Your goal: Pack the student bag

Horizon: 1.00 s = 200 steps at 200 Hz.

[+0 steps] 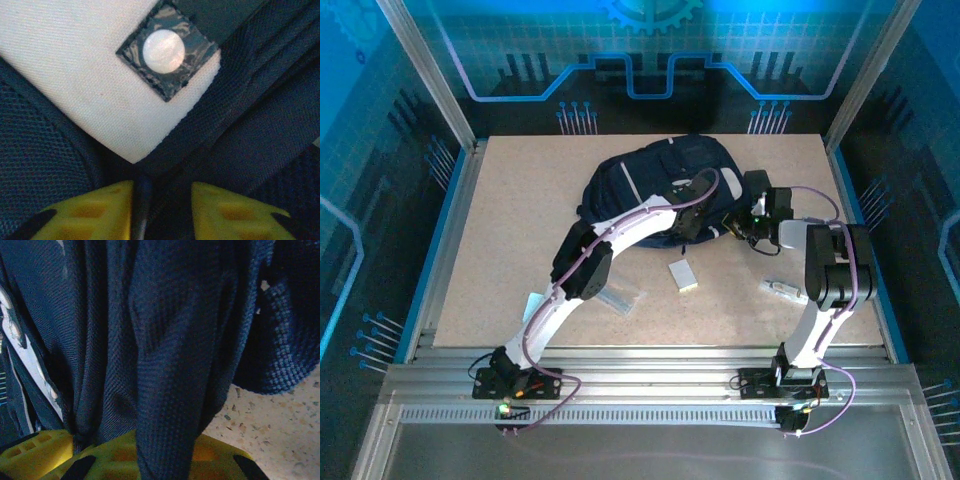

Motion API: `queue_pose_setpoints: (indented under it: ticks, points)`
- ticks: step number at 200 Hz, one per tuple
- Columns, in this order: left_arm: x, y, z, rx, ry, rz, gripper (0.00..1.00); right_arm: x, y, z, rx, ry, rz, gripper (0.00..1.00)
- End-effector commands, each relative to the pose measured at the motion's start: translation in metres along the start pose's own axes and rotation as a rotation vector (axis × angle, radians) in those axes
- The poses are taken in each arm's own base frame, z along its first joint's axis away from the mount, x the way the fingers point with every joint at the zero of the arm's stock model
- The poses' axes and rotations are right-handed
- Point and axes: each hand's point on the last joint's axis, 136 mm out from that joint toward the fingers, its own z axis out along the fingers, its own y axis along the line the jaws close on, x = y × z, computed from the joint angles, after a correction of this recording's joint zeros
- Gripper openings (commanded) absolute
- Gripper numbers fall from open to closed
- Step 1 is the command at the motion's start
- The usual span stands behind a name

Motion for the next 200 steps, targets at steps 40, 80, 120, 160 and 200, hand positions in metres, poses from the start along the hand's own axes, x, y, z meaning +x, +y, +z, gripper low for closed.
queue_pose_setpoints:
  ticks: [40, 80, 120, 160, 200]
  points:
    - [0.039, 0.029, 0.025, -0.054, 0.134, -0.021, 0.14, 0.008, 0.0, 0.007, 0.025, 0.039, -0.006, 0.02]
    - [0.02, 0.046, -0.001, -0.045, 0.067, -0.077, 0.0, 0.007, -0.008, 0.007, 0.064, 0.031, 0.004, 0.0]
    - [0.01, 0.07, -0.03, -0.045, -0.001, -0.15, 0.0, 0.002, -0.014, 0.005, 0.098, 0.008, 0.023, 0.0]
    - [0.022, 0.101, -0.059, -0.052, -0.056, -0.251, 0.0, -0.002, -0.018, 0.004, 0.11, -0.003, 0.039, 0.0]
    - [0.045, 0.147, -0.072, -0.132, -0.134, -0.367, 0.0, -0.006, -0.016, 0.003, 0.111, -0.015, 0.038, 0.0]
